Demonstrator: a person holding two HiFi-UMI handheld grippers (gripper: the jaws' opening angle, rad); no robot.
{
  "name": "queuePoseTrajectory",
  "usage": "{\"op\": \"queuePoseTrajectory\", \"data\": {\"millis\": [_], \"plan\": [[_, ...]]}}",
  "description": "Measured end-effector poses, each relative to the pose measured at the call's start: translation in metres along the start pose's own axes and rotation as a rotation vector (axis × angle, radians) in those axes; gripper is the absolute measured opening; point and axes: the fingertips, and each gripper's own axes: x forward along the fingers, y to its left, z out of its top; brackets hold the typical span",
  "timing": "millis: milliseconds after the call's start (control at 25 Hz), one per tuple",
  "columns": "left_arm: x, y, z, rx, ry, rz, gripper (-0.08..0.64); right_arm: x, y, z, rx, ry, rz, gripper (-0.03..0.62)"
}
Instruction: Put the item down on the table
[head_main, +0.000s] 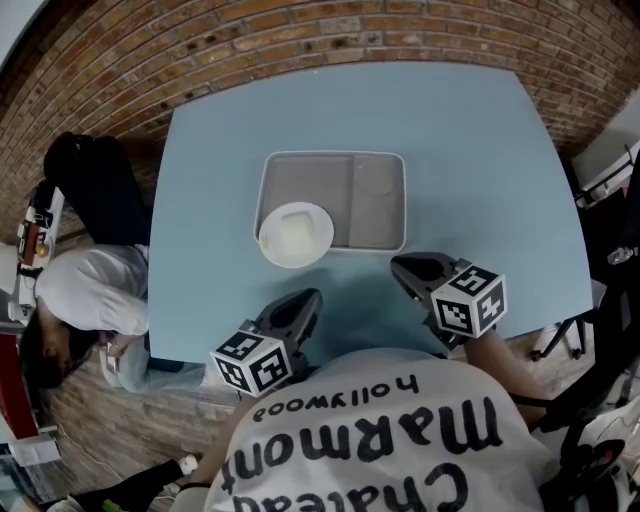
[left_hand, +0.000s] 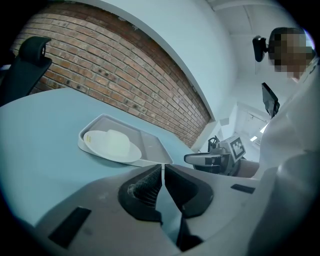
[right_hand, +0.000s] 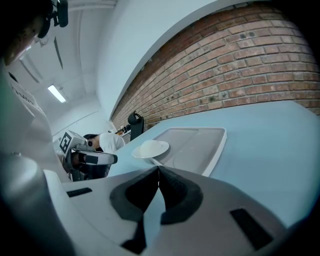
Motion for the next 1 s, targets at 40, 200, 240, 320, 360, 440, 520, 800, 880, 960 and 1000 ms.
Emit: {"op": "queuePoseTrajectory", "data": {"millis": [40,200,240,320,360,440,520,800,880,960,1000], "plan": [[-0.0006,0.0004,-0.0003,-0.001,-0.001,0.003,0.023,-0.0001,-0.0006,0.0001,-0.004,0.002,-0.002,0.009],[-0.0013,0.0015,-0.0014,-0.007,-0.006,0.010,0.023,-0.0003,-0.0024,-0.0011,-0.007,0.009,-0.003,0.009],[-0.0010,0.0013,-0.0019,-0.007,-0.005,0.009,0.023,-0.0004,-0.0030,-0.0017,-0.006,0.010,-0.004,0.009],[-0.0001,0.0003,-0.0026,-0.003,-0.001,0.006,0.023,-0.0005,-0.0043,-0.0024,-0.002,0.012,-0.006,0.009],[0.0004,-0.0001,-0.0028,0.000,0.000,0.005,0.023,-0.0006,-0.0048,-0.0026,-0.001,0.012,-0.008,0.009],[0.0008,-0.0002,-0.0027,0.004,0.001,0.003,0.023,-0.0003,-0.0050,-0.0026,0.000,0.012,-0.009,0.009],[0.0011,0.0003,-0.0028,0.004,0.003,0.002,0.023,0.0001,-0.0046,-0.0027,0.001,0.011,-0.007,0.009],[0.0024,0.0014,-0.0071,0.010,0.019,0.007,0.023,-0.0006,-0.0069,-0.0045,0.011,0.009,-0.013,0.009],[0.0022,0.0015,-0.0067,0.009,0.017,0.006,0.023,-0.0004,-0.0074,-0.0036,0.011,0.006,-0.014,0.009],[0.0023,0.0015,-0.0062,0.009,0.017,0.005,0.023,-0.0001,-0.0076,-0.0029,0.010,0.004,-0.016,0.009],[0.0023,0.0015,-0.0061,0.009,0.017,0.004,0.023,0.0001,-0.0077,-0.0028,0.009,0.003,-0.016,0.009]]}}
